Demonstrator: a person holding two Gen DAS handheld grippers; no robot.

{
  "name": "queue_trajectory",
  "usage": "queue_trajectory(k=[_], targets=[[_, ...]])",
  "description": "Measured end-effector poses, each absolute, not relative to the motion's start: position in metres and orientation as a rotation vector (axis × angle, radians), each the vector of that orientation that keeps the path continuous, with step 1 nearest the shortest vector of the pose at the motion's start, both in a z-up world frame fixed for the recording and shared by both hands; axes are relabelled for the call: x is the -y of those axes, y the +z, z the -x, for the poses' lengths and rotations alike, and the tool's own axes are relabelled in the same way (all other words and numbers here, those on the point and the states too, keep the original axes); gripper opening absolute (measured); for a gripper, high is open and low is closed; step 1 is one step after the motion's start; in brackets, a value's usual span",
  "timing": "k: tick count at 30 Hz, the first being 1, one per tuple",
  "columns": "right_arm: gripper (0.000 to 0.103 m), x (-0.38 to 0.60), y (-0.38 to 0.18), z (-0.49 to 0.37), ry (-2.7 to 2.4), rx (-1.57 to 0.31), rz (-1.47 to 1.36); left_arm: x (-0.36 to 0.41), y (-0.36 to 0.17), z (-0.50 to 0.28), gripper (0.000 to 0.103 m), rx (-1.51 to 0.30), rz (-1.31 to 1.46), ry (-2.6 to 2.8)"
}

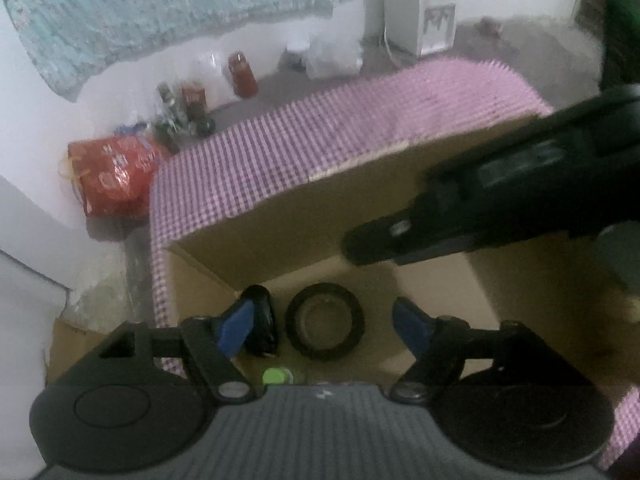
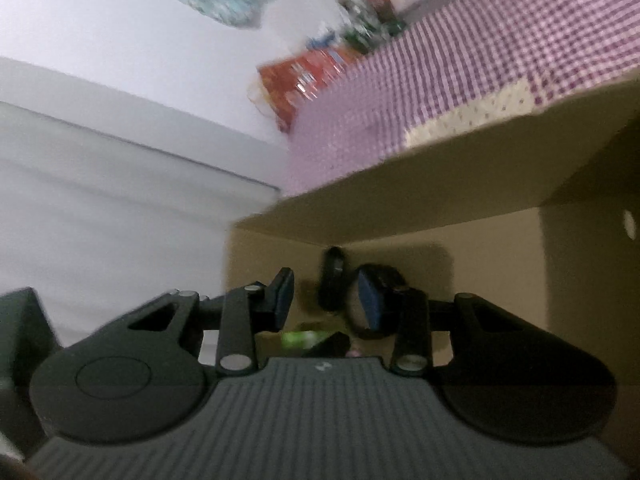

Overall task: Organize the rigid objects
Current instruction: 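Carry the black tape roll into the box and open the right gripper, then grasp the gold compact with the right gripper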

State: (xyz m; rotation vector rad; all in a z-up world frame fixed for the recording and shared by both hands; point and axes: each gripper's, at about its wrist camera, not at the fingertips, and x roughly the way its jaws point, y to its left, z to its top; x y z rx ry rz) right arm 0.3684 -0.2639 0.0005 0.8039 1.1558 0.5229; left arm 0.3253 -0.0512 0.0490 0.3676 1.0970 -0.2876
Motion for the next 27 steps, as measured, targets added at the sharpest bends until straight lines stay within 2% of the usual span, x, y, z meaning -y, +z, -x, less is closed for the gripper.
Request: queue_trajectory(k=[8, 10, 13, 20, 27], targets=[[0.040, 0.336, 0.071, -0.279, 0.613, -0.927, -0.893, 0.033, 0.120, -0.253, 0.082, -0.932, -0.344, -0.320], [0.041, 0.350, 0.081, -0.249, 0.622, -0.877, -0.878, 0.026, 0.135, -0.228, 0.086, -0.885, -0.327, -0.336], [0.044, 0.369, 0.086, -0.203, 0.623, -0.825, -0.846, 0.014, 0.144, -0.192, 0.086, -0.828, -0.277, -0.353], [0.047, 0.383, 0.034, -0.122, 0.524, -0.819, -0.794, 0.010, 0.094, -0.117, 0.086, -0.773, -0.142, -0.389], [0.047, 0.356, -0.027, -0.109, 0.436, -0.899, -0.752, 0.046, 0.024, -0.082, 0.084, -0.787, -0.133, -0.460]])
